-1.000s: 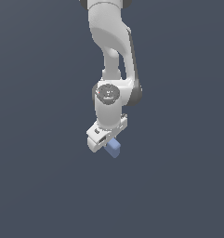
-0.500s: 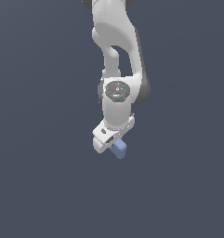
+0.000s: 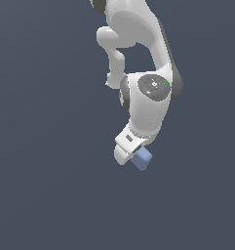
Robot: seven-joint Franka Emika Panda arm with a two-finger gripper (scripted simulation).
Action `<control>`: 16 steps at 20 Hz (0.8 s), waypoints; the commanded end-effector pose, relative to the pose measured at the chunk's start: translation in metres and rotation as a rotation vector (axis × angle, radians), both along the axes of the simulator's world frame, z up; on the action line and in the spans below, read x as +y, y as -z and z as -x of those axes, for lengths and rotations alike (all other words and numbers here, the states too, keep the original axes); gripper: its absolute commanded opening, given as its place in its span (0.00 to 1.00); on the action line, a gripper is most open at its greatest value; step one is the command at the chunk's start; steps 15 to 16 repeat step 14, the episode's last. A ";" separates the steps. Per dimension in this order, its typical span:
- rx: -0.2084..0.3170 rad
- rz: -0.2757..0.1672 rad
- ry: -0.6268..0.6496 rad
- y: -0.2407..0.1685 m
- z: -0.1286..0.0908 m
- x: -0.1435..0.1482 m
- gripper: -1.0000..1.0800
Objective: Pick up the object and move it to a goal position.
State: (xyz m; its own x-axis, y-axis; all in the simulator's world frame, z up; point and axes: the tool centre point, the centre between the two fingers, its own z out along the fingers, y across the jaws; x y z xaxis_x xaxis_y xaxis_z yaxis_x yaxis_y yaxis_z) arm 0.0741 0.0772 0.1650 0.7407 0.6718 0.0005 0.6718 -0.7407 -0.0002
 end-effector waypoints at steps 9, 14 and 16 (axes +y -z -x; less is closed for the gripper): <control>0.000 0.000 0.001 -0.027 -0.021 0.034 0.00; 0.000 0.000 0.001 -0.030 -0.023 0.037 0.00; 0.000 0.000 0.001 -0.030 -0.023 0.037 0.00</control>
